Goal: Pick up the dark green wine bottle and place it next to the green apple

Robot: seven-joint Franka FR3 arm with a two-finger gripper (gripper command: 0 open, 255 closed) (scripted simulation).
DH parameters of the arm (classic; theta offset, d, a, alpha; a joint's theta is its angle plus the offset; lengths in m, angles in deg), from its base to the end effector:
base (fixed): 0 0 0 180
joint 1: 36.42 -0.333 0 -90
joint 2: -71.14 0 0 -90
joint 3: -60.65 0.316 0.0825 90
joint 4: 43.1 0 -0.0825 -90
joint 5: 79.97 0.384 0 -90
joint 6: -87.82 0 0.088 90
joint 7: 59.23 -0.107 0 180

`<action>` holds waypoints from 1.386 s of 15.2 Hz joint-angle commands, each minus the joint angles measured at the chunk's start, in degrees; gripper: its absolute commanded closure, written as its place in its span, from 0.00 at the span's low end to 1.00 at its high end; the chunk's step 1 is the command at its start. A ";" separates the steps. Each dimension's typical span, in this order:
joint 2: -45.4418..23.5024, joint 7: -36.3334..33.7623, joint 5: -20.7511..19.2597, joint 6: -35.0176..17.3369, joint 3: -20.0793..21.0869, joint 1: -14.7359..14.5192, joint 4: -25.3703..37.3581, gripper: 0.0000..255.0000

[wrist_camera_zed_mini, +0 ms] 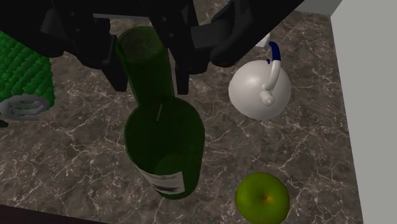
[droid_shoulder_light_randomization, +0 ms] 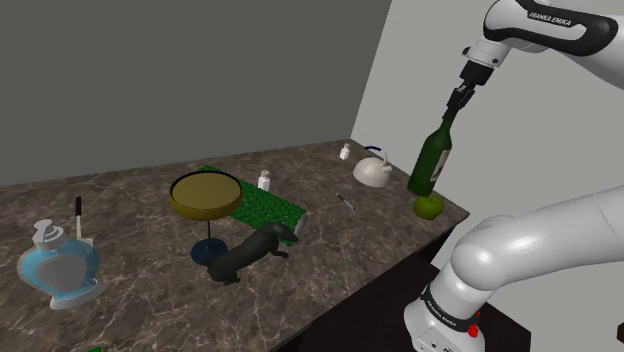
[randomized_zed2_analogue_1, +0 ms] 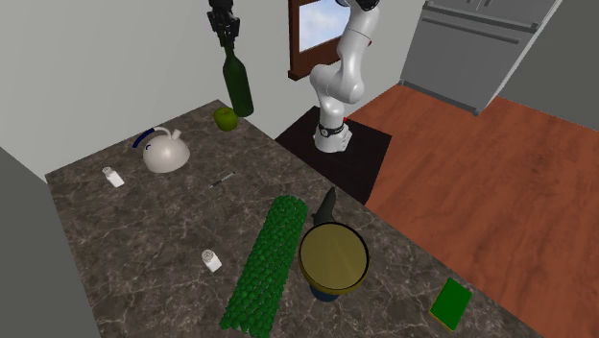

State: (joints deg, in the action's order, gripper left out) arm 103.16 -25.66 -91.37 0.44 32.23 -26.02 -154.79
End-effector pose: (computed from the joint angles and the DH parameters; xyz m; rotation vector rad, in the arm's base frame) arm 0.2539 -0.3114 0.6647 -3.1327 0.0822 -0.1477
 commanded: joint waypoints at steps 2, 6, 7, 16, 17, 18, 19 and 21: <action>1.00 -0.23 -0.44 -2.28 -0.11 0.32 -3.18 1.00; 1.97 -0.43 -0.97 -5.15 -0.40 0.69 -6.99 1.00; 2.18 -0.48 -1.10 -5.87 -0.48 0.77 -7.91 1.00; 3.53 -0.75 -2.29 -12.39 -1.53 1.51 -15.70 1.00; 3.62 -0.77 -2.43 -13.12 -1.67 1.58 -16.51 1.00; 3.69 -0.79 -2.56 -13.85 -1.82 1.66 -17.32 1.00; 3.75 -0.80 -2.69 -14.59 -1.97 1.73 -18.11 1.00; 3.83 -0.82 -2.96 -16.08 -2.30 1.86 -19.66 1.00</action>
State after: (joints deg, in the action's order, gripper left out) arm 107.22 -26.51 -94.27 -14.76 30.18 -24.13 -173.86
